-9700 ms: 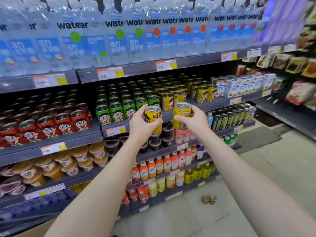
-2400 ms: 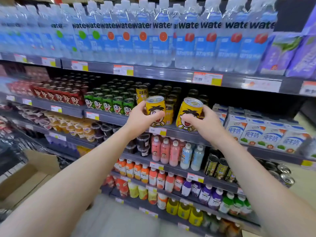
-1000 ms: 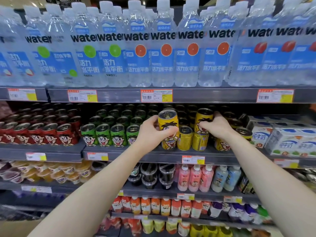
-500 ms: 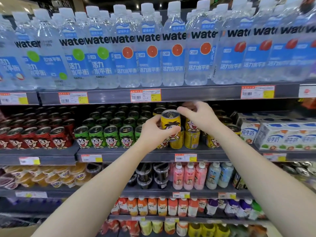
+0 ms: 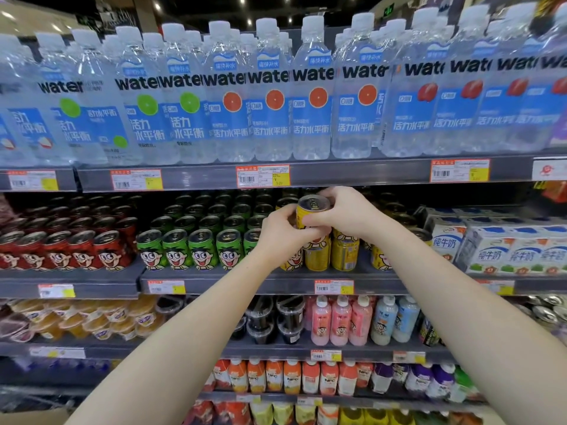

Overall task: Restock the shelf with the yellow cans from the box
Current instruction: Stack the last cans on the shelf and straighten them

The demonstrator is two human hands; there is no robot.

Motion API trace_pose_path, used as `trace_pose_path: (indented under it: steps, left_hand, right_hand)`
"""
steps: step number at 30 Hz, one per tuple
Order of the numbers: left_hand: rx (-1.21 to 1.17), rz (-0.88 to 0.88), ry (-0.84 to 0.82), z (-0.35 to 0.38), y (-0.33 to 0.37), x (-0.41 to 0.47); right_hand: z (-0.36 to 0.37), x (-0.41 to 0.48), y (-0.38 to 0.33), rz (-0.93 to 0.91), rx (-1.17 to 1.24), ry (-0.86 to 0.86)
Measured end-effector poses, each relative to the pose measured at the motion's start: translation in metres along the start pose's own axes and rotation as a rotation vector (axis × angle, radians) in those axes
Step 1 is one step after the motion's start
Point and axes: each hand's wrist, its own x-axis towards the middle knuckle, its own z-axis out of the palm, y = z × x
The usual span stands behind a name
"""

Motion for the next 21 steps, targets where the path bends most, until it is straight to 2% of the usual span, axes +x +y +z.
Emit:
trace_pose_path:
  steps: [7,11,15,21]
  left_hand:
    - [0.06,0.086,0.105,-0.017,-0.005,0.002]
    - [0.115,0.115,0.164,-0.035,-0.015,0.006]
    - [0.123,0.096,0.213,-0.041,-0.025,0.012]
    - [0.17,0.052,0.196,-0.035,-0.039,0.018]
  right_hand:
    - [0.008,0.004,0.013,0.068,0.142,0.123]
    - [0.005,0.015,0.02,0.166,0.109,0.153]
    - [0.0,0.027,0.019,0.206,-0.041,0.069]
    - [-0.001,0.043,0.018,0.214,-0.187,-0.077]
